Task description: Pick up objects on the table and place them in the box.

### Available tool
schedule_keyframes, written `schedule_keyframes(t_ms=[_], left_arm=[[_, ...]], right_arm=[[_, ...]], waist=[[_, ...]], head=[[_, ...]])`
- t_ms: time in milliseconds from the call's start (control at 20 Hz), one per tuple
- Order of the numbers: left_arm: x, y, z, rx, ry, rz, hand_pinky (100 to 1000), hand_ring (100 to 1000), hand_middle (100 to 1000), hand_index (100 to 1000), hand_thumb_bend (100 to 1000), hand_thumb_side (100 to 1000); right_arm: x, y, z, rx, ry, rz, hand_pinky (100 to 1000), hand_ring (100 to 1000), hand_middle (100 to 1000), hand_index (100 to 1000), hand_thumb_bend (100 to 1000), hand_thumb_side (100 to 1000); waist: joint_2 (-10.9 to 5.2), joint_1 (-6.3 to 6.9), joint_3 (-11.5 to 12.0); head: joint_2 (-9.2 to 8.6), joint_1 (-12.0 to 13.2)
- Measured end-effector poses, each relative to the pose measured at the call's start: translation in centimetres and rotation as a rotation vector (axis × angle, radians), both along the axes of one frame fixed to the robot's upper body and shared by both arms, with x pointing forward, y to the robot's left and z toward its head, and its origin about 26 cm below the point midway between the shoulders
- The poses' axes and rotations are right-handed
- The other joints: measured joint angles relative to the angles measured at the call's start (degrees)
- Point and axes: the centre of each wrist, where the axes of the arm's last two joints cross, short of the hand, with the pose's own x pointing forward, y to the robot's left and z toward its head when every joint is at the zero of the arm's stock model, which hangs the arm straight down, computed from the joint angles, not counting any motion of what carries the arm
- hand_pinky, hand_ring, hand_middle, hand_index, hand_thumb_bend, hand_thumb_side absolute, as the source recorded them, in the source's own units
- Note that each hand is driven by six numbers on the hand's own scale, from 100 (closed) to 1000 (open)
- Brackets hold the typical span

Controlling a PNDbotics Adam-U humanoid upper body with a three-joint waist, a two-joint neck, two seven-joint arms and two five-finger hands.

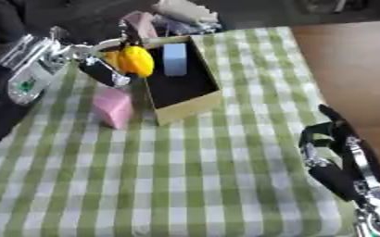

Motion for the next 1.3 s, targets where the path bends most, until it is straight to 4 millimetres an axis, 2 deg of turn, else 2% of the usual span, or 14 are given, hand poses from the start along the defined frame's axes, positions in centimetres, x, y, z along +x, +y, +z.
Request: schedule_keyframes(t_ms=[150, 350, 500, 550, 650, 700, 750, 900, 950, 1000, 1050, 1100, 1150, 1300], left_arm=[[0.6, -0.6, -1.3, 0.012, 0.025, -0.012, 720, 649, 665, 785, 297, 243], [1.1, -1.3, -2.6, 0.011, 0.045, -0.036, 737, 682, 698, 809, 291, 241], [1.3, -1.7, -3.2, 0.004, 0.044, -0.046, 748, 708, 738, 845, 321, 244], [1.3, -1.7, -3.3, 0.0, 0.043, -0.048, 768, 745, 779, 866, 376, 233], [1.4, -1.8, -3.5, 0.004, 0.043, -0.046, 791, 779, 813, 889, 368, 268], [1.4, -1.8, -3.6, 0.007, 0.043, -0.046, 796, 787, 822, 896, 367, 313], [1.4, -1.9, -3.6, 0.011, 0.042, -0.046, 815, 818, 855, 912, 363, 422], [1.4, -1.9, -3.6, 0.006, 0.037, -0.043, 841, 856, 896, 930, 376, 515], [1.4, -1.8, -3.6, -0.001, 0.032, -0.041, 835, 846, 881, 919, 362, 484], [1.4, -1.8, -3.4, -0.013, 0.025, -0.04, 820, 820, 847, 900, 341, 400], [1.3, -1.8, -3.2, -0.028, 0.015, -0.042, 790, 771, 804, 877, 315, 259], [1.2, -1.7, -2.9, -0.043, 0.003, -0.046, 778, 748, 774, 866, 305, 220], [1.0, -1.6, -2.4, -0.054, -0.009, -0.051, 772, 720, 743, 859, 280, 222], [0.0, -0.6, -0.5, -0.066, -0.008, -0.06, 773, 719, 742, 860, 267, 224]], right_arm=[[0.0, 0.1, 0.0, 0.001, 0.002, 0.008, 661, 789, 603, 966, 100, 465], [0.0, 0.1, 0.0, 0.0, 0.002, 0.012, 661, 790, 603, 967, 100, 464], [0.0, 0.2, 0.0, -0.001, 0.001, 0.019, 661, 790, 603, 967, 100, 465], [0.0, 0.3, 0.0, -0.002, 0.001, 0.022, 661, 790, 603, 967, 100, 466], [0.1, 0.3, 0.1, -0.002, 0.0, 0.023, 661, 790, 603, 967, 100, 466], [0.1, 0.3, 0.1, -0.002, 0.0, 0.023, 661, 790, 603, 967, 100, 465], [0.1, 0.3, 0.1, -0.002, 0.0, 0.023, 661, 790, 602, 967, 100, 464], [0.1, 0.4, 0.1, -0.002, -0.002, 0.024, 661, 790, 602, 967, 100, 466], [0.1, 0.4, 0.1, -0.002, -0.002, 0.024, 661, 790, 602, 967, 100, 466], [0.1, 0.4, 0.1, -0.002, -0.002, 0.024, 661, 790, 602, 967, 100, 465], [0.1, 0.4, 0.1, -0.002, -0.002, 0.024, 661, 790, 602, 967, 100, 466], [0.1, 0.4, 0.1, -0.002, -0.002, 0.024, 661, 790, 602, 967, 100, 465], [0.1, 0.4, 0.1, -0.002, -0.002, 0.024, 661, 790, 602, 967, 100, 465], [0.1, 0.4, 0.1, -0.002, -0.002, 0.024, 661, 790, 602, 967, 100, 466]], waist=[[0.0, 0.0, -0.1], [0.0, 0.0, -0.4], [0.0, 0.0, -0.4], [0.0, 0.0, -0.4], [0.0, 0.0, -0.5], [0.0, 0.0, -0.5], [0.0, 0.0, -0.6], [0.0, 0.0, -0.6], [0.0, 0.0, -0.6], [0.0, 0.0, -0.6], [0.0, 0.0, -0.5], [0.0, 0.0, -0.5], [0.0, 0.0, -0.4], [0.0, 0.0, -0.1]], head=[[-0.01, 0.1], [-0.01, 0.2], [-0.03, 0.3], [-0.03, 0.3], [-0.04, 0.3], [-0.04, 0.4], [-0.04, 0.4], [-0.04, 0.4], [-0.04, 0.4], [-0.04, 0.4], [-0.04, 0.4], [-0.04, 0.4], [-0.04, 0.3], [-0.04, 0.0]])
